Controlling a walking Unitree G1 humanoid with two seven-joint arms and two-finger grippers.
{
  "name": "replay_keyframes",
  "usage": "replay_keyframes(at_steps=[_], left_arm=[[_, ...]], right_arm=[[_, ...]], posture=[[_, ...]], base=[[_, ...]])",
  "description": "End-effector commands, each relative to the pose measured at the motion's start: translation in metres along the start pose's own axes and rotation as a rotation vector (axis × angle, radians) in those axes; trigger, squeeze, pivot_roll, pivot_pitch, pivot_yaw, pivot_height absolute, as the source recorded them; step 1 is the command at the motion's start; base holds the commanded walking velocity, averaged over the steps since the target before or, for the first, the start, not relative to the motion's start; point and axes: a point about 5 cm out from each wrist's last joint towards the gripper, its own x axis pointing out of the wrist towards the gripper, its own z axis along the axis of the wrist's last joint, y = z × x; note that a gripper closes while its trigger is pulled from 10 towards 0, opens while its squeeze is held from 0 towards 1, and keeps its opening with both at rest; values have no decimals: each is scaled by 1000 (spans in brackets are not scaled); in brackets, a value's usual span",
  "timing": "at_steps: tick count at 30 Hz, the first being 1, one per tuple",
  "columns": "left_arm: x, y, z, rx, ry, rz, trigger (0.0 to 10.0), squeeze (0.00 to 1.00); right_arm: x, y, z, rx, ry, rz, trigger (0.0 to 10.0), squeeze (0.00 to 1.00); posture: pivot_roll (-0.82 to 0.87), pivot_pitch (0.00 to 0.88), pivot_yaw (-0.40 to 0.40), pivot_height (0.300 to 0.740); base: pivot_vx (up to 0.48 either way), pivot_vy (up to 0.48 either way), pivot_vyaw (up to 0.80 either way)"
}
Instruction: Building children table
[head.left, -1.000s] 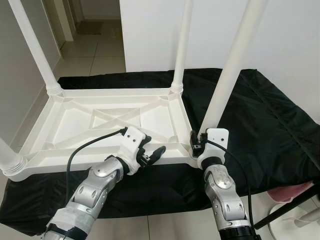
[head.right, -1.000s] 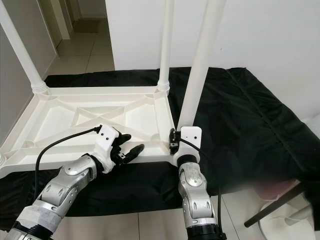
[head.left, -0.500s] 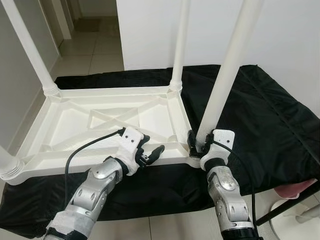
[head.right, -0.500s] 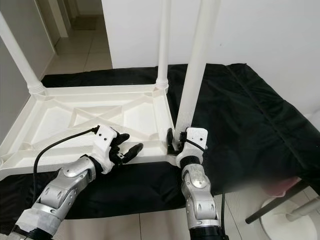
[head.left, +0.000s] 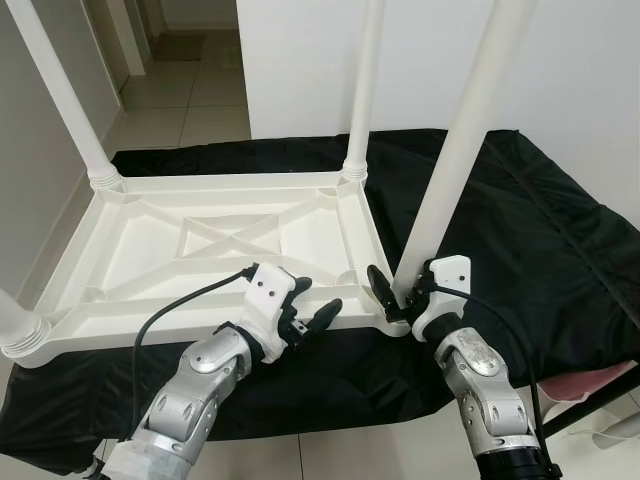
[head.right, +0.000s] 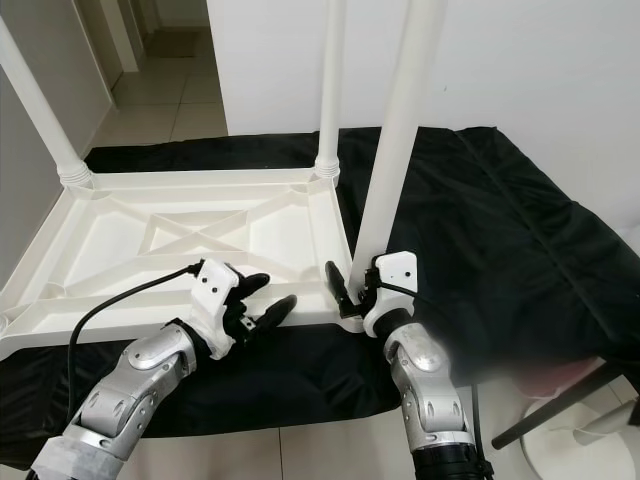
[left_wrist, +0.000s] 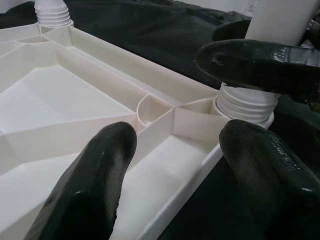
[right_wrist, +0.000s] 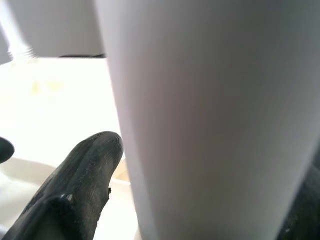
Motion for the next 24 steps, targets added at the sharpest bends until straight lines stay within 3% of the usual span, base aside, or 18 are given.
replay_keyframes(at_steps=[1, 4, 6, 13, 15, 17, 18, 19, 20, 21, 24], left_arm=[[-2, -7, 0, 2, 5, -74, 10000, 0], [-4, -10, 1, -4, 5, -109, 10000, 0], [-5, -19, 3, -10, 19, -190, 10000, 0], [-5, -28, 5, -16, 29, -244, 10000, 0], [-5, -28, 6, -16, 30, -242, 10000, 0], [-5, -28, 6, -16, 30, -242, 10000, 0], [-4, -27, 6, -14, 30, -240, 10000, 0], [-4, -26, 7, -14, 31, -238, 10000, 0], [-4, -26, 7, -14, 31, -238, 10000, 0], [-5, -24, 7, -13, 32, -234, 10000, 0], [-5, -23, 8, -11, 34, -228, 10000, 0]], right_arm=[[2, -1, 1, -20, 1, 64, 10000, 0], [2, -4, 1, -40, 9, 113, 10000, 0], [4, -10, 3, -82, 27, 200, 10000, 0], [7, -17, 5, -109, 51, 264, 10000, 0], [7, -19, 3, -121, 70, 292, 8510, 0], [7, -19, 3, -121, 70, 292, 8510, 0], [7, -19, 1, -125, 78, 301, 9137, 0], [7, -19, 0, -130, 83, 314, 5922, 0], [7, -19, 0, -130, 83, 314, 5922, 0], [7, -20, -1, -133, 86, 322, 0, 0], [7, -21, -2, -132, 85, 333, 0, 0]], posture=[[-52, 0, 2, 740], [-51, 0, 7, 740], [-51, 1, 16, 740], [-45, 1, 18, 740], [-45, 1, 20, 740], [-45, 1, 20, 740], [-43, 2, 18, 740], [-43, 2, 19, 740], [-43, 2, 19, 740], [-43, 2, 19, 740], [-43, 2, 19, 740]], base=[[0, 0, 0], [0, 0, 0], [0, 0, 0], [0, 0, 0], [0, 0, 0], [0, 0, 0], [0, 0, 0], [0, 0, 0], [0, 0, 0], [0, 0, 0], [0, 0, 0]])
